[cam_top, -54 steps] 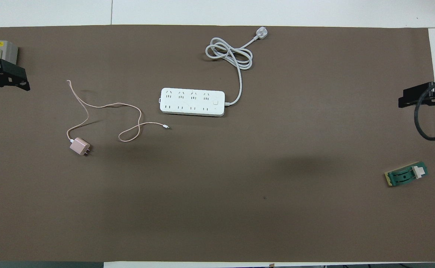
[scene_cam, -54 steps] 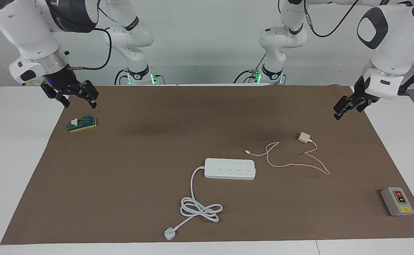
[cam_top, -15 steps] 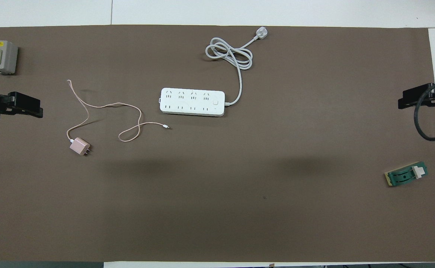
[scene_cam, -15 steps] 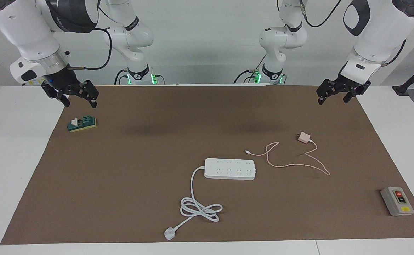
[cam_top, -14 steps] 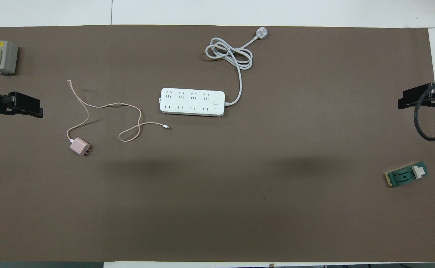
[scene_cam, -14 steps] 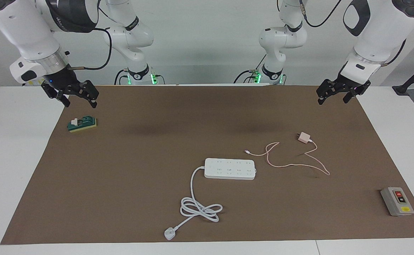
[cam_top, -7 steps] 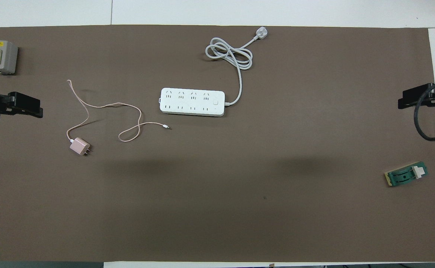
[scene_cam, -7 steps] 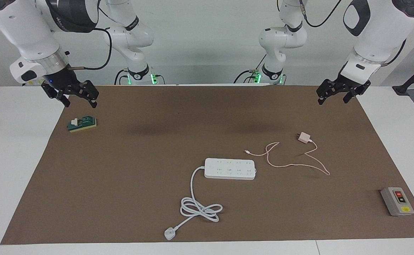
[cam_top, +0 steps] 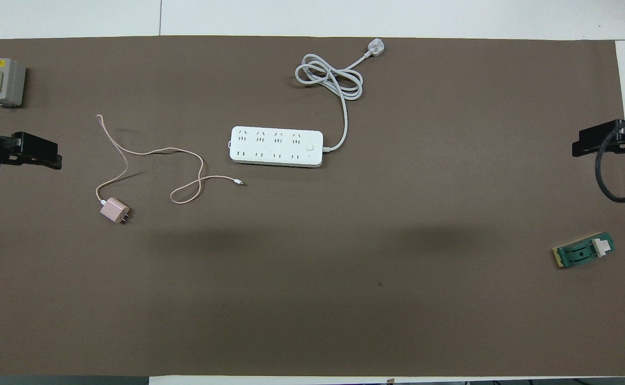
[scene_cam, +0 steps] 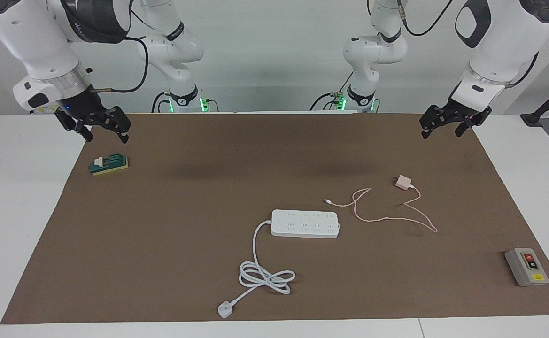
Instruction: Unplug charger and place it aside
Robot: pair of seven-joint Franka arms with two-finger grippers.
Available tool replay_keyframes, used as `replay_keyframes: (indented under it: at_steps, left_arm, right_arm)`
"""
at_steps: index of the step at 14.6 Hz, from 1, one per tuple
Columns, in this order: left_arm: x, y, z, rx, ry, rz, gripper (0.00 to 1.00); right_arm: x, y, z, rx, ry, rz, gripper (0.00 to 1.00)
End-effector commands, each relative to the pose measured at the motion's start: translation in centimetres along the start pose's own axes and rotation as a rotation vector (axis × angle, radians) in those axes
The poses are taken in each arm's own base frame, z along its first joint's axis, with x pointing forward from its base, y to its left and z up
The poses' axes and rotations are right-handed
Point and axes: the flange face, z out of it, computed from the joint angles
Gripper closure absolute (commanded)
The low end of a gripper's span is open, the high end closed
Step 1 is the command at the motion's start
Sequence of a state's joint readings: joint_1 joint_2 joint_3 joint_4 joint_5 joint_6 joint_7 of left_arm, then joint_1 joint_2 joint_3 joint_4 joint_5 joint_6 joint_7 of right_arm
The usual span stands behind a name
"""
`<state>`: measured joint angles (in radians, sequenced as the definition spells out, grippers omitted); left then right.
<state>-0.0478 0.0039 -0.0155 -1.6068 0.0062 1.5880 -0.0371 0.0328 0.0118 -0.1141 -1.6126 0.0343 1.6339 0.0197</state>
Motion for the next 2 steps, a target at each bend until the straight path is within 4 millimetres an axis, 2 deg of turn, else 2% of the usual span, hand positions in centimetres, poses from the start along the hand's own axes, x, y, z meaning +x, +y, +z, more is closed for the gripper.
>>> replay_keyframes:
  at_steps: [1,2]
  left_arm:
    - [-0.22,0.12,-0.07,-0.014,-0.004,0.013,0.0]
    - [-0.22,0.12,-0.07,-0.014,-0.004,0.013,0.0]
  right_arm:
    - [-0.19,0.48,-0.12,-0.02,-0.005,-0.012,0.0]
    - [-0.19,0.22,-0.18,-0.02,-0.003,-0.019,0.0]
